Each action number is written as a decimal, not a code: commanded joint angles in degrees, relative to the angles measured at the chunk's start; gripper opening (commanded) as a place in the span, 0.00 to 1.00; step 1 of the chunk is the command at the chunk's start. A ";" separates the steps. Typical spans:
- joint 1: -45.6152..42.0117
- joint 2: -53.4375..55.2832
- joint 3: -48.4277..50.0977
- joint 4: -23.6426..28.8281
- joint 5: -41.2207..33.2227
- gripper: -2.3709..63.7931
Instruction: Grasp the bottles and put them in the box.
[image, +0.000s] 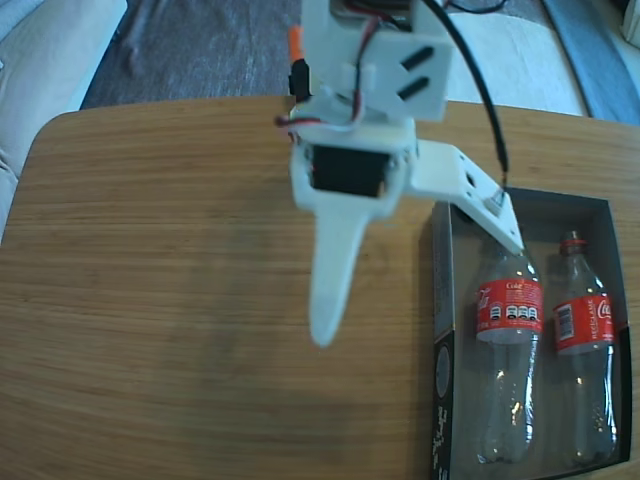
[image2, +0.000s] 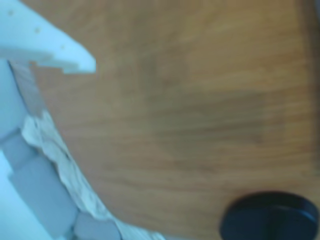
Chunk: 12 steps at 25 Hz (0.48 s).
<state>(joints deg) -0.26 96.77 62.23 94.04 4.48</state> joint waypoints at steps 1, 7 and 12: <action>0.88 8.70 4.66 -1.32 0.00 0.87; 1.05 19.42 16.26 -4.39 -0.35 0.54; 0.62 25.05 26.81 -4.48 -1.93 0.27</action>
<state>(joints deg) 0.00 118.39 87.54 90.26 3.87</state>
